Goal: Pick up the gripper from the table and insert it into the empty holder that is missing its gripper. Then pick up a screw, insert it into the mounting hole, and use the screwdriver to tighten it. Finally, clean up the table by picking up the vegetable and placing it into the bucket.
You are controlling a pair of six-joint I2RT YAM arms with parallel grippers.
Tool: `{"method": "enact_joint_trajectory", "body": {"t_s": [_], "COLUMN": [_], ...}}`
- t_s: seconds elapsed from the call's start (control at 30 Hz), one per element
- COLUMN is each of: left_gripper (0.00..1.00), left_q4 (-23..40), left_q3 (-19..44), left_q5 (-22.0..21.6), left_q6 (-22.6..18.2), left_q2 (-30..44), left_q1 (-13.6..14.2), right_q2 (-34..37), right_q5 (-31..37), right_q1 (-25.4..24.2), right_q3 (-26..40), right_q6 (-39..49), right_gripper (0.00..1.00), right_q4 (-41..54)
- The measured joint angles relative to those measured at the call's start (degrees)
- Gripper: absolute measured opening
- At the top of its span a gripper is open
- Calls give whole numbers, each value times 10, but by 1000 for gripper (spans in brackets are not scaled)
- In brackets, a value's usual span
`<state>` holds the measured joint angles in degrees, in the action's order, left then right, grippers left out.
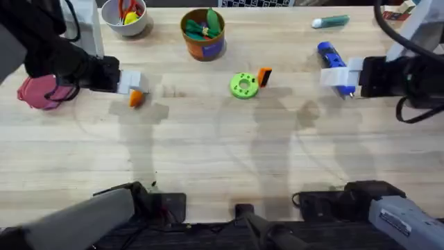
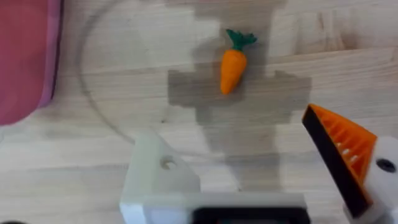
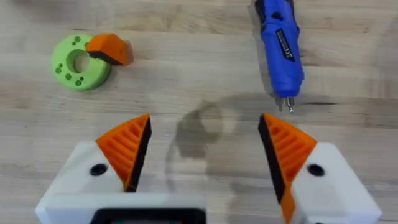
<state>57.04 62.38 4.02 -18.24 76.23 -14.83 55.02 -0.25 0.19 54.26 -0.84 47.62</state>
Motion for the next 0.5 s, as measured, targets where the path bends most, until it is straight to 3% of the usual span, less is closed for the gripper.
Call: {"method": "enact_joint_trajectory", "body": {"t_s": [0.27,0.5], "left_gripper": [932,898], "left_q4": [-21,-50], "left_q3": [46,53], "left_q5": [25,24], "left_q6": [-88,-112], "left_q2": [131,226], "left_q1": [-12,-12], "right_q2": [0,0], "right_q5": [0,0], "right_q1": [0,0], "right_q3": [0,0], "right_q6": [0,0], "right_gripper": [993,994], "right_q4": [0,0]}}
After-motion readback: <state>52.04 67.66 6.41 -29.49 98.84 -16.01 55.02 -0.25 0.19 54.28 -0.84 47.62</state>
